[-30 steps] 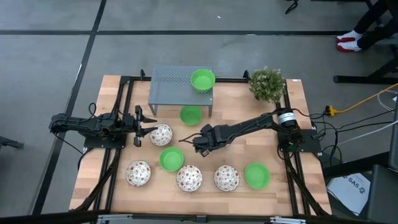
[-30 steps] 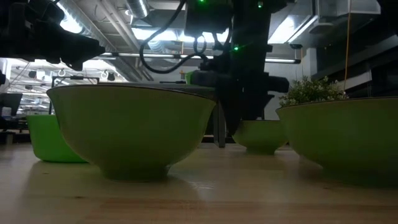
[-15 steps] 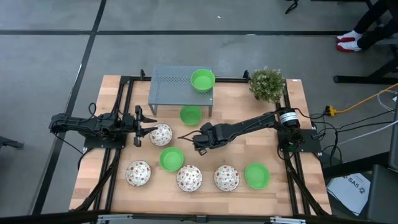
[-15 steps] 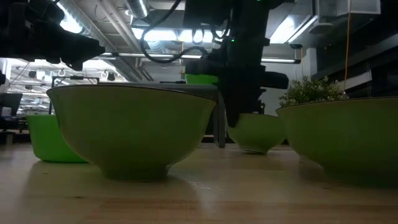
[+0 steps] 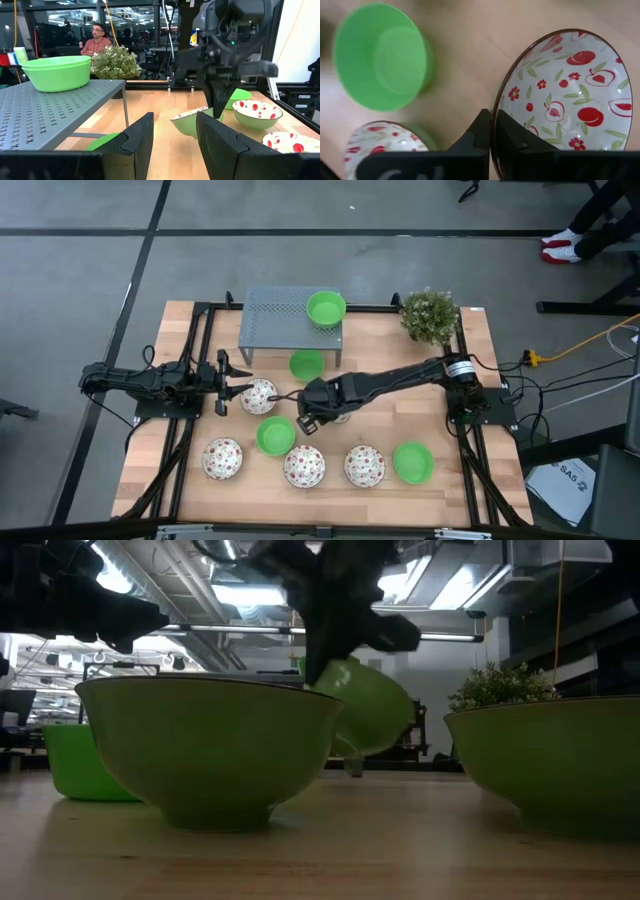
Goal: Pick & Place Mini bowls
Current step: Put the white patterned bowl on the shelf
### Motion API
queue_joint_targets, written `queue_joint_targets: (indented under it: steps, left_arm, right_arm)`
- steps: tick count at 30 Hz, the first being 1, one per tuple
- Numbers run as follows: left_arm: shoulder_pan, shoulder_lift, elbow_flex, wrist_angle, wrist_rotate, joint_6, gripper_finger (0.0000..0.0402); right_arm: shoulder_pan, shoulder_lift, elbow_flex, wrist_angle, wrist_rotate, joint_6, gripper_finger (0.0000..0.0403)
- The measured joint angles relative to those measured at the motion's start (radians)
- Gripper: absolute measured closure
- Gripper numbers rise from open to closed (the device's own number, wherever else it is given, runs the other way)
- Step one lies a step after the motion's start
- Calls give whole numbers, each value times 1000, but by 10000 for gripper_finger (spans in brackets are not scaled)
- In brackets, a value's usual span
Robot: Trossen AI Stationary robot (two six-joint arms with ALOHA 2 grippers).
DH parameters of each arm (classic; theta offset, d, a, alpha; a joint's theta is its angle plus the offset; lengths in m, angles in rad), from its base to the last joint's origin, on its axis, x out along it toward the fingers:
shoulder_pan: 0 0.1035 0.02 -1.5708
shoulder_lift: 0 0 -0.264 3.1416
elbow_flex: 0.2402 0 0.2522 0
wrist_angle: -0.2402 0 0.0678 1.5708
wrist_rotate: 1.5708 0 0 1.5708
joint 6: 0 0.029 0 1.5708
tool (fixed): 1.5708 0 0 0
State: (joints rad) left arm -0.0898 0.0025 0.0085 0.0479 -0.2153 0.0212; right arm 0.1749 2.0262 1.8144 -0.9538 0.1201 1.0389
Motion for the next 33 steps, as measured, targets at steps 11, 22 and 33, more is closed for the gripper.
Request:
queue_joint_targets:
  steps: [11,22,33]
  left_arm:
    - [0,0,0,0,0,0,258]
    - [0,0,0,0,0,0,258]
    - [0,0,0,0,0,0,258]
  right_arm:
    - [0,-1,177,16,13,-96,392]
    - [-41,-3,333,195,18,-371,392]
    - [-159,-4,421,306,-76,-802,392]
